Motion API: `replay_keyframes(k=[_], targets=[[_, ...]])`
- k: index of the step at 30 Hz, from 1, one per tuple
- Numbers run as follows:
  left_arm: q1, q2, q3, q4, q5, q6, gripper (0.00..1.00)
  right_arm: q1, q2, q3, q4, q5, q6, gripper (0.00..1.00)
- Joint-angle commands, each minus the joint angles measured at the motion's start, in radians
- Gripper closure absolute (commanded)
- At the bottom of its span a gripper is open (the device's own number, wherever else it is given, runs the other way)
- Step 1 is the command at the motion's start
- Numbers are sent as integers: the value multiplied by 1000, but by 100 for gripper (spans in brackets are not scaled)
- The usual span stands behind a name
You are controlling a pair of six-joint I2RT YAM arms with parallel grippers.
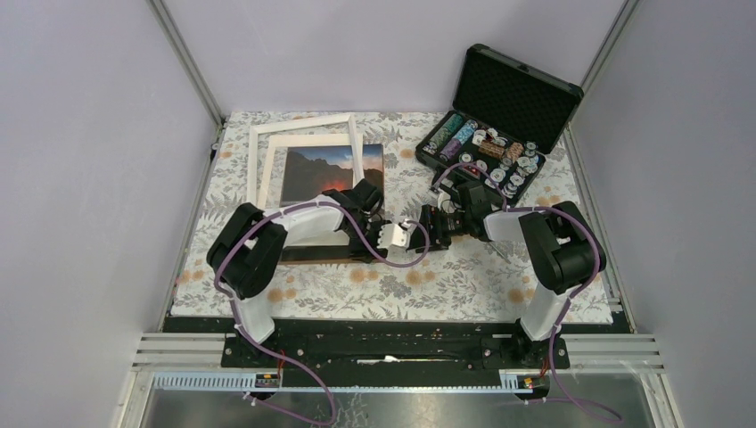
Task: Take the photo out of the frame
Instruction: Pick up the photo from the photo frame.
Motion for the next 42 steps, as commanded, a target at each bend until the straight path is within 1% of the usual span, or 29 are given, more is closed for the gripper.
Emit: replay_keyframes(k=[1,3,7,9,10,12,14,17,20,22,24,25,27,37,40,42], targets=[[29,98,11,-57,0,29,48,10,5,19,19,-22,-18,20],[42,97,43,-93,40,28,41,10,5,20,17,-25,-20,20],[64,101,103,-123,51,-21,37,10,1,20,10,-24,-23,20],[58,87,87,-75,19,-59,33,10,0,22,9,-25,-22,20],[55,77,75,-27,1,-76,32,10,0,20,10,-25,-20,20],[46,79,60,4,-29,-93,31,10,-1,21,10,-25,-21,21],[37,90,50,15,-45,-100,28,10,-1,20,10,-25,-21,20],[23,109,45,28,-67,-115,23,10,1,21,9,-25,-22,21],[15,126,41,43,-95,-120,22,10,2,22,10,-24,-22,20],[14,131,26,68,-123,-131,23,10,2,19,10,-24,-23,20],[12,141,11,75,-145,-136,28,10,3,19,9,-23,-24,20],[9,148,3,80,-161,-137,31,10,5,19,10,-24,-24,20],[8,160,-9,88,-180,-141,35,10,11,20,10,-24,-26,20],[11,202,-16,91,-192,-135,49,10,72,31,61,-36,11,21],[16,214,-8,90,-192,-137,56,13,78,30,80,-39,26,21],[17,220,0,83,-194,-143,67,18,79,32,83,-36,26,21]])
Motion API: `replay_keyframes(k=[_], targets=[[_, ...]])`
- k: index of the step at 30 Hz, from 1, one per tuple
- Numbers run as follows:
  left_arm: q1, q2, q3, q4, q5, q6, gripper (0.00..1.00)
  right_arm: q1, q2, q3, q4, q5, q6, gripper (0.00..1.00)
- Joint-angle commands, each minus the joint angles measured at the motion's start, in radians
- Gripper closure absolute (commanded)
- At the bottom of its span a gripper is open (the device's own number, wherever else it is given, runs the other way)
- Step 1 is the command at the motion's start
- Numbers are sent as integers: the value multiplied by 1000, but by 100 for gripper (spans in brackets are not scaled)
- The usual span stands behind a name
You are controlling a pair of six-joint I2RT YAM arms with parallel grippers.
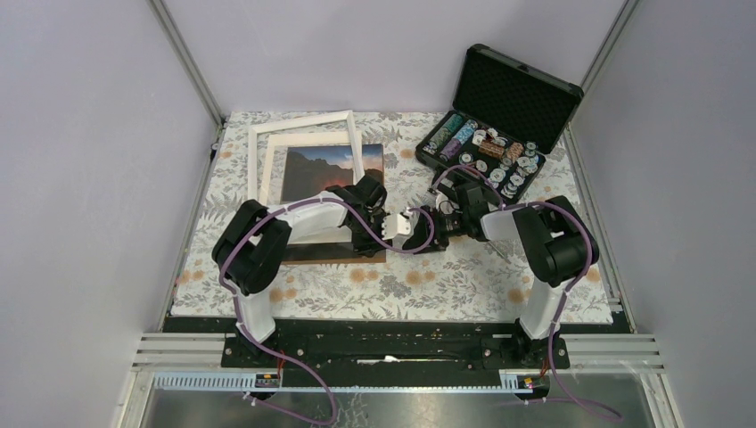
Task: Take the photo out of the frame
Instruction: Pick up the photo from the photo frame.
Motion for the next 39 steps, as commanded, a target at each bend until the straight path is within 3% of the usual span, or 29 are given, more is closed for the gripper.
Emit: replay_keyframes(k=[1,4,12,25,39], targets=[[12,162,-55,72,-134,19,71,18,19,26,39,-4,9,21],[15,164,-52,78,-134,8,84,23,28,28,52,-6,21,21],[37,148,-65,104,-113,-9,100,44,43,26,98,-4,54,22],[68,97,-92,112,-41,15,100,122,126,32,467,-18,306,24],[71,95,-91,103,-32,22,100,149,209,67,636,35,415,30]])
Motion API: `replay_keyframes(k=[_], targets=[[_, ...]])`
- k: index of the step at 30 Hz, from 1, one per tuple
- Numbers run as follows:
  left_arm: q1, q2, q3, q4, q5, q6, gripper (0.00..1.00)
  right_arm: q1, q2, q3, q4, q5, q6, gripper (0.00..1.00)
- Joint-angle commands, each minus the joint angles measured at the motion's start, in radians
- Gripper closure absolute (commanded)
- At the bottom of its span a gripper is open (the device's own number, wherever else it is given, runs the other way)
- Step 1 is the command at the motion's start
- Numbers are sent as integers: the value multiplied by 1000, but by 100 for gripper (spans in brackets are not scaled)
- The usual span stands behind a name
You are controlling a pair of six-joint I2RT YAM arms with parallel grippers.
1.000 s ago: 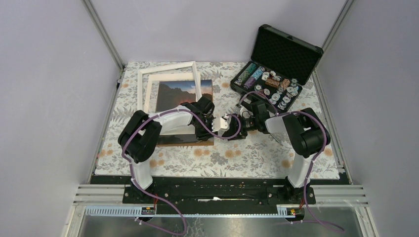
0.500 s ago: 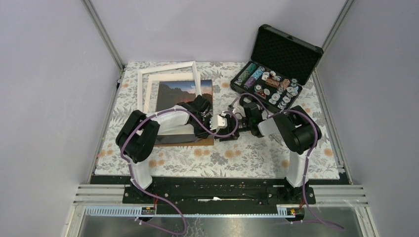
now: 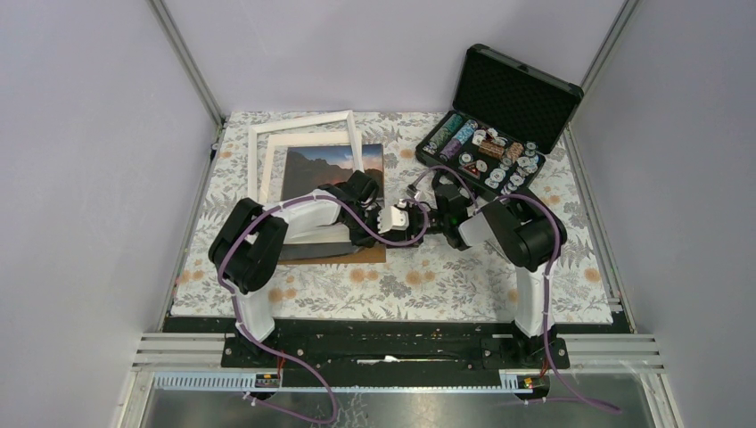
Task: Take the photo out of the frame
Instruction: Pick up the photo from the photo frame.
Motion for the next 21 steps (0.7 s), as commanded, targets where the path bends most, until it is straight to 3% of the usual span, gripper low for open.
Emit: replay_keyframes(k=[1,5,18,21], targets=[[17,106,-73,29,-95,46,100,24,21,39,94,26,41,30],[18,97,-77,25,-84,55,89,26,35,36,122,48,60,30],[18,88,-81,13,-67,71,79,50,68,18,219,113,119,34],[18,79,-86,12,-59,76,69,59,80,17,226,117,128,35]])
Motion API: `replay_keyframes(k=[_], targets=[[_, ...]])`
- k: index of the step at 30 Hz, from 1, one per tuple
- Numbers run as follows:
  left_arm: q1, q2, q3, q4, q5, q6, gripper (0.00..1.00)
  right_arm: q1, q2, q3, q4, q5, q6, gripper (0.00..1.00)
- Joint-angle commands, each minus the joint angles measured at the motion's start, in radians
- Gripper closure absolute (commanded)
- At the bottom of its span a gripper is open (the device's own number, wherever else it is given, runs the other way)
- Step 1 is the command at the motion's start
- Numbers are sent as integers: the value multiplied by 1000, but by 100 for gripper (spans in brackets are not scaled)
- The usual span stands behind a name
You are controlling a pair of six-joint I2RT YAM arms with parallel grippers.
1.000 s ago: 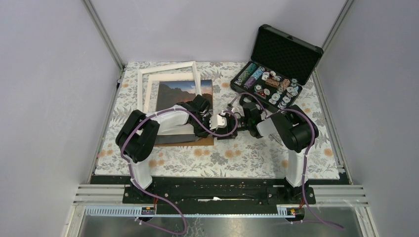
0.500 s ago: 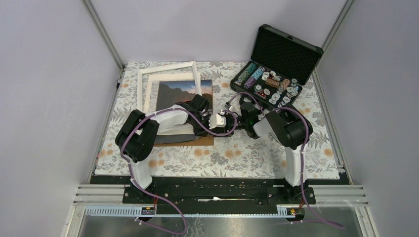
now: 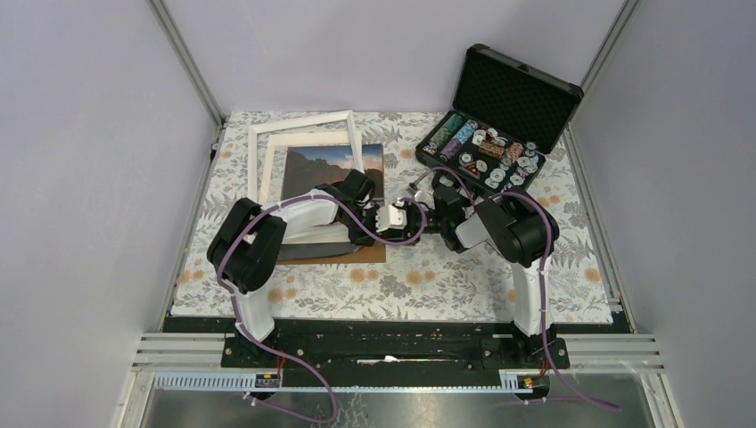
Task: Take the photo out of the frame
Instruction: Pick up the photo from the photo frame.
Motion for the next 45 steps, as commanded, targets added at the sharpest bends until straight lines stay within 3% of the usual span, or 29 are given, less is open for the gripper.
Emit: replay_keyframes(k=[1,10,16,21,26,29,34,37,45], targets=[[5,82,-73,-13,-79,47,65,42,21,7,87,36,30,36],[4,66,-79,-27,-53,58,56,70,39,22,95,41,45,41],[6,11,-80,-69,2,68,35,77,49,30,55,57,39,47],[17,-62,-65,-132,23,55,28,77,42,29,8,65,11,58],[52,-160,-73,-215,31,30,19,76,29,29,-29,48,-4,61],[86,-264,-86,-253,50,1,14,76,21,28,-61,31,-19,69],[174,-390,-82,-269,56,-104,7,76,9,38,-118,1,-38,100],[230,-445,-86,-243,67,-179,2,75,-30,34,-155,-15,-53,100],[379,-515,-150,-116,65,-299,1,46,-189,26,-289,-71,-127,100]])
